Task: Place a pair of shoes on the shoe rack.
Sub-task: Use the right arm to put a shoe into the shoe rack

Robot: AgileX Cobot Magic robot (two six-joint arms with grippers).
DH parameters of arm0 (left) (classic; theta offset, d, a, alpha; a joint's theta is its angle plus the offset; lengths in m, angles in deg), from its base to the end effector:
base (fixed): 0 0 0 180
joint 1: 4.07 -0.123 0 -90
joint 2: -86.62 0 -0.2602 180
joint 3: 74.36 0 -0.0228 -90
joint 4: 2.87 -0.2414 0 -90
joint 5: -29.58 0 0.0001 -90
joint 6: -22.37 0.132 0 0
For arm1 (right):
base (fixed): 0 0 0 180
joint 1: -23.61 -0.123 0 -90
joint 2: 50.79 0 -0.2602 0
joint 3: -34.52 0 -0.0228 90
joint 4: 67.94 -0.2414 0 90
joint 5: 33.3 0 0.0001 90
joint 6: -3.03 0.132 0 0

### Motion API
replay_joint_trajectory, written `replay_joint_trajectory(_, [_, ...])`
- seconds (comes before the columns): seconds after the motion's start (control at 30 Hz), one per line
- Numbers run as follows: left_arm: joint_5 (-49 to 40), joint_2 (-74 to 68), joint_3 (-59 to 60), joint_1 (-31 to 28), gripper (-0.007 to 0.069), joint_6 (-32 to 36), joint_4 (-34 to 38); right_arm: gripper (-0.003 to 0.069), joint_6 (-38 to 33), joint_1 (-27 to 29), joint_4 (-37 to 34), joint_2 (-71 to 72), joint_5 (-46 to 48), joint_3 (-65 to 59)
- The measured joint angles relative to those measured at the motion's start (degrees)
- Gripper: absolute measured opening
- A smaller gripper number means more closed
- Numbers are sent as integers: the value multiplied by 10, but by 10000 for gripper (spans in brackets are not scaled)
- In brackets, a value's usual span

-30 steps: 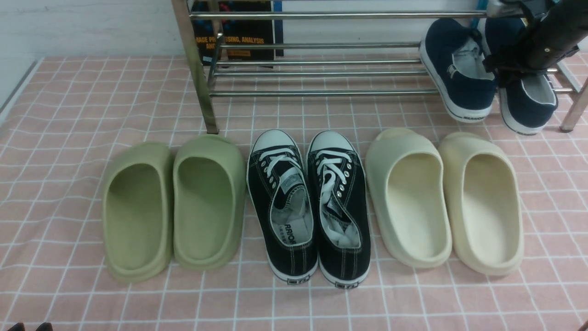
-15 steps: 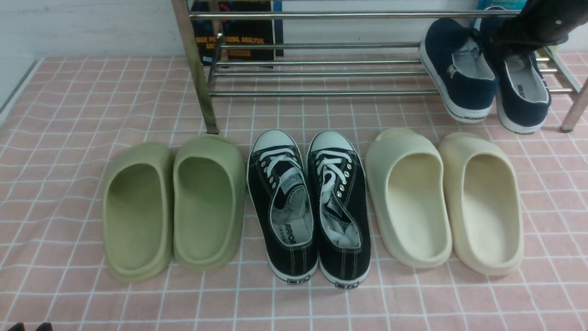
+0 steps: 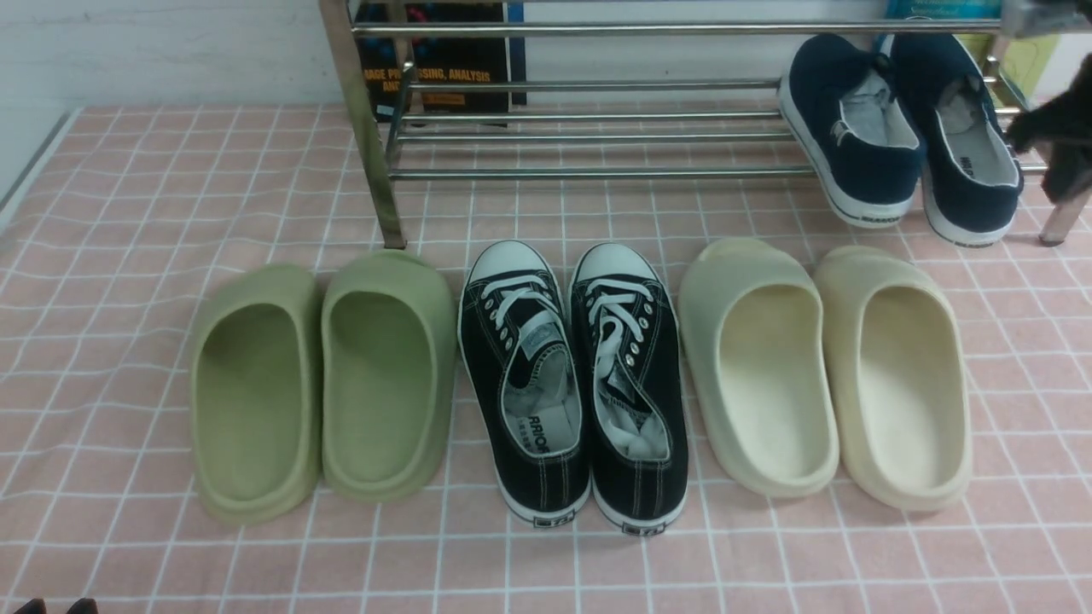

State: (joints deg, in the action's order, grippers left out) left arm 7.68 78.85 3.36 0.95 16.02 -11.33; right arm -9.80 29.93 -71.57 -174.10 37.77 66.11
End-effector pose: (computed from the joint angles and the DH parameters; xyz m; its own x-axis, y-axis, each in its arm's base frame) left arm 0.1072 -0.0021 0.1609 -0.2931 0.0521 -0.9547 0.0429 0.9982 0.0413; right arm 0.4221 -0.0388 0.2301 -0.9483 -0.0978 -0.3019 -0.1014 0.9948 -0.0039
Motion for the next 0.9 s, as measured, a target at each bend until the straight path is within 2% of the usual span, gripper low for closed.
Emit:
replay_joint_trajectory(0.23, [0,0,0,0,240,0,0,-15,0,2,-28,-11,-72,-99])
replay_joint_trajectory(0.27, [0,0,0,0,240,0,0,-14,0,0,-38,-18,-115,-103])
replay_joint_trajectory(0.43, [0,0,0,0,240,0,0,-12,0,-2,-47,-19,-209,-102])
replay_joint_trajectory(0.9, [0,0,0,0,240,0,0,-3,0,-1,-77,-29,-265,-64])
